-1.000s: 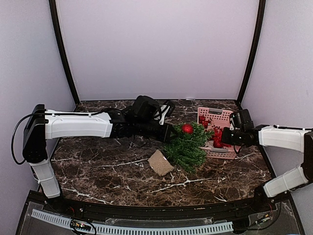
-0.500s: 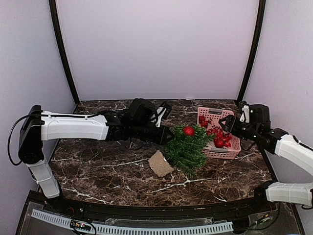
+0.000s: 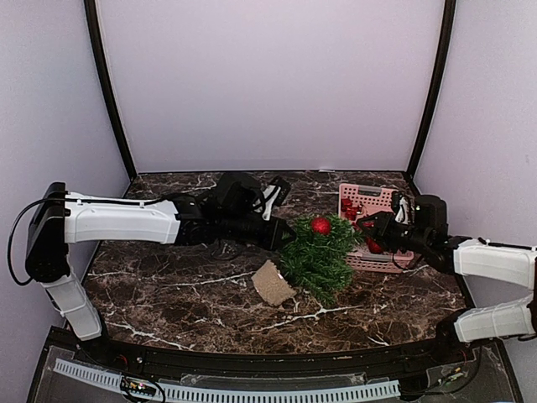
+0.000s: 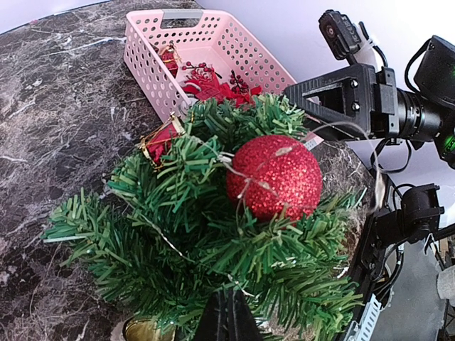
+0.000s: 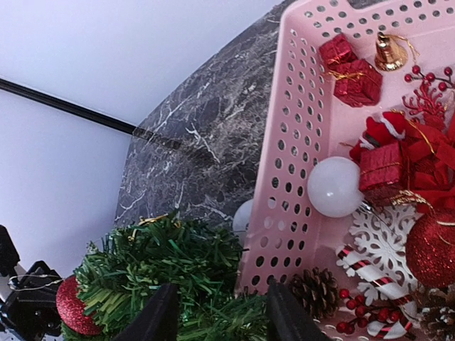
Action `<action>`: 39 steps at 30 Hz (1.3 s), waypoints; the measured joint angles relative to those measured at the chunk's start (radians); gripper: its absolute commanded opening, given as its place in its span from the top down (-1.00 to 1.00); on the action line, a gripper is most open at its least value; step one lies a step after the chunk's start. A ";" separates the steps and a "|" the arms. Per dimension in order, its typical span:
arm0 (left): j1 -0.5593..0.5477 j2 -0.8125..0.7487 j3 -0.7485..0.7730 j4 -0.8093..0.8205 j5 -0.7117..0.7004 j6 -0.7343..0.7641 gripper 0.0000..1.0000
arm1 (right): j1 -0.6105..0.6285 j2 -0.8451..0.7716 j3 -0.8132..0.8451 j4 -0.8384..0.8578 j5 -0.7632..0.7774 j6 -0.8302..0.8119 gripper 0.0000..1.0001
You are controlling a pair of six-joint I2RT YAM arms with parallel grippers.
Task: Decorate the small christmas tree
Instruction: Pick up the Christmas tree from the center of the board.
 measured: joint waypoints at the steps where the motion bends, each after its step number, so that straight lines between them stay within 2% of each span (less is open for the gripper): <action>1: 0.000 -0.002 -0.002 0.000 0.000 0.000 1.00 | 0.001 0.002 -0.001 0.015 -0.004 0.009 0.35; 11: 0.000 -0.013 -0.024 0.025 -0.001 -0.004 1.00 | 0.019 0.064 -0.002 0.081 -0.013 0.037 1.00; 18: 0.000 -0.031 -0.042 0.028 -0.022 -0.003 1.00 | 0.059 0.032 0.003 0.079 0.010 0.052 1.00; 23: 0.003 -0.058 -0.064 0.039 -0.058 0.015 1.00 | 0.105 0.003 0.067 0.024 0.045 0.047 1.00; 30: 0.038 -0.168 -0.195 0.132 -0.068 0.053 1.00 | 0.193 -0.014 0.191 -0.004 0.112 0.023 1.00; 39: 0.101 -0.202 -0.303 0.285 -0.072 0.133 1.00 | 0.301 0.082 0.288 0.039 0.185 -0.018 1.00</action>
